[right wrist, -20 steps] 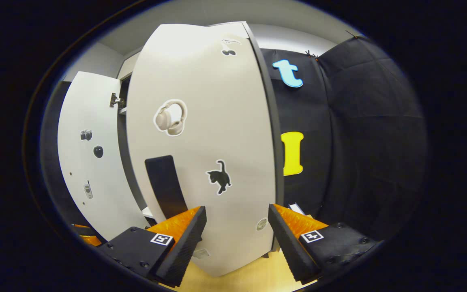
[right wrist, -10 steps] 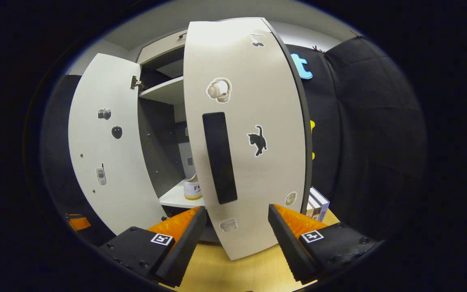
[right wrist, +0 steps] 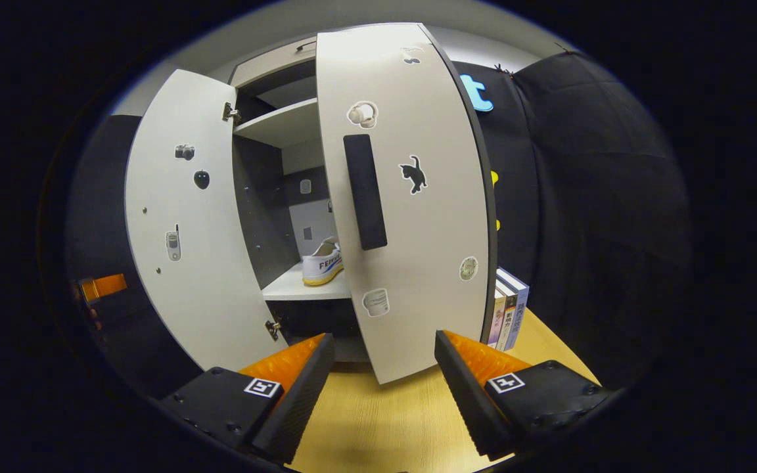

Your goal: Grab one shoe with the right hand and put it into the shoe cabinet, grab the other shoe with the left hand and put it into the shoe cabinet; then close the right door with the right hand and the left door with the left hand.

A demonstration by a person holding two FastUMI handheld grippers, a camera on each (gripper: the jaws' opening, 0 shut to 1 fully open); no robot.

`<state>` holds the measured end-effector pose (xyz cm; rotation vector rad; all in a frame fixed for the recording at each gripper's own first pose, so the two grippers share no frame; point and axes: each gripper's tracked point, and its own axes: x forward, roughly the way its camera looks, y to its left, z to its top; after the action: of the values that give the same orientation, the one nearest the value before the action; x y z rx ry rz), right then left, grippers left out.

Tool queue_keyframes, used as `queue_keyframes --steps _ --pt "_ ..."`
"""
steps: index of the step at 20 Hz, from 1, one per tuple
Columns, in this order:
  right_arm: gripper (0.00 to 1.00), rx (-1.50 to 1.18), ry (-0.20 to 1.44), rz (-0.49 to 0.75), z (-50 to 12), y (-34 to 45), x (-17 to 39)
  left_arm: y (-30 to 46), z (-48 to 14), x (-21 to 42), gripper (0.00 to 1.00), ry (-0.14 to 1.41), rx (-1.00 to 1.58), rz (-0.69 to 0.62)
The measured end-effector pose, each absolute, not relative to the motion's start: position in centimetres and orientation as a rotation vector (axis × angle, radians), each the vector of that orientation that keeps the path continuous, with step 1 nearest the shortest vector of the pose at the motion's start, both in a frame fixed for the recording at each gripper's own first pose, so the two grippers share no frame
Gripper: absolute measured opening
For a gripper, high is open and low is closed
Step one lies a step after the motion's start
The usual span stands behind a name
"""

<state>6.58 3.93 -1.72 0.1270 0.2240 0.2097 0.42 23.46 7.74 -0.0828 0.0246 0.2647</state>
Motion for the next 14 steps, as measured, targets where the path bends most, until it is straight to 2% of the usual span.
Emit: queue_keyframes --steps 6,14 --pt "0.98 0.115 0.183 0.186 -1.2 3.1 4.7 25.9 10.5 5.2 0.94 0.019 -0.075 0.253" --pt "0.98 0.121 0.172 0.053 -1.5 -0.2 3.4 23.6 11.5 8.6 0.95 0.009 -0.047 0.182"
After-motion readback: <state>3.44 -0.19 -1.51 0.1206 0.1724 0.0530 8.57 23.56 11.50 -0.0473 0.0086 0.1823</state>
